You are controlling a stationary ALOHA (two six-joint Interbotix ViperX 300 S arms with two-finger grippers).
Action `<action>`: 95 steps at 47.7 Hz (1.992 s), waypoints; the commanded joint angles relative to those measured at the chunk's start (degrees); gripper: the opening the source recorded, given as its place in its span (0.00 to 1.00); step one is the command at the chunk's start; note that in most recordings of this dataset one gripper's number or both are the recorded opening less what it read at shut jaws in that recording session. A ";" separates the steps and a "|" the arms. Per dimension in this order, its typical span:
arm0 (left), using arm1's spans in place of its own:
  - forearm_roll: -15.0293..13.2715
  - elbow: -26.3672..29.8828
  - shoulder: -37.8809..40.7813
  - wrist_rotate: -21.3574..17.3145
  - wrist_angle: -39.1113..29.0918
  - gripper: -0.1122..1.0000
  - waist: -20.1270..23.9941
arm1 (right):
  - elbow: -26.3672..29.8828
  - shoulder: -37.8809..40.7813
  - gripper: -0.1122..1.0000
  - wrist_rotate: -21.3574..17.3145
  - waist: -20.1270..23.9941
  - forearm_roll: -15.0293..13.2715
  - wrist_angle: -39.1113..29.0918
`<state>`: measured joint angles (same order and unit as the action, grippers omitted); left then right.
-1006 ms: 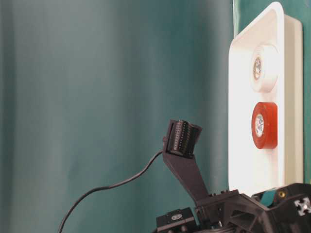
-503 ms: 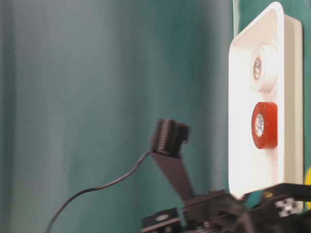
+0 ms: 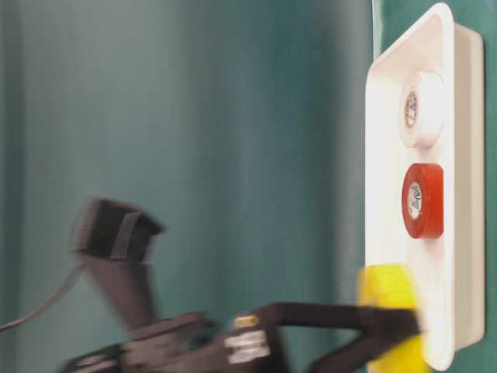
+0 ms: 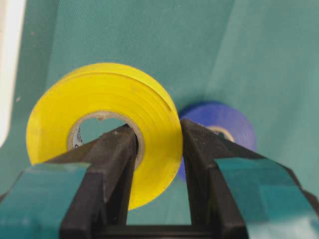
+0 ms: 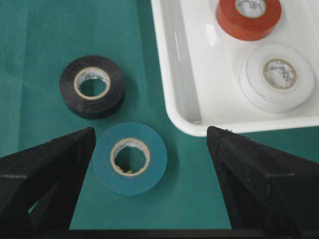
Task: Pick up the tape from a random location and place it into the white case.
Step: 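Lower the left gripper into the yellow roll's hole and close on its rim, then lift the yellow roll and carry it with the left gripper toward the tray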
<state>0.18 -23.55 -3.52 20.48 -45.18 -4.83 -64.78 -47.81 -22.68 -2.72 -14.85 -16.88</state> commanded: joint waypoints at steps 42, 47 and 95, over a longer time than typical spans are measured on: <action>1.05 16.88 -9.76 -1.67 -21.80 0.31 -0.44 | 1.32 0.26 0.90 0.00 -0.09 0.00 0.53; 1.05 16.88 -9.76 -1.67 -21.80 0.31 -0.44 | 1.32 0.26 0.90 0.00 -0.09 -0.09 0.53; 1.05 16.44 -10.02 -1.58 -21.80 0.31 -0.44 | 1.32 0.26 0.90 0.09 -0.09 -0.09 0.53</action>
<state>0.97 -8.26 -11.78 18.90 -67.24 -5.10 -64.69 -47.72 -22.68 -2.72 -14.85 -16.88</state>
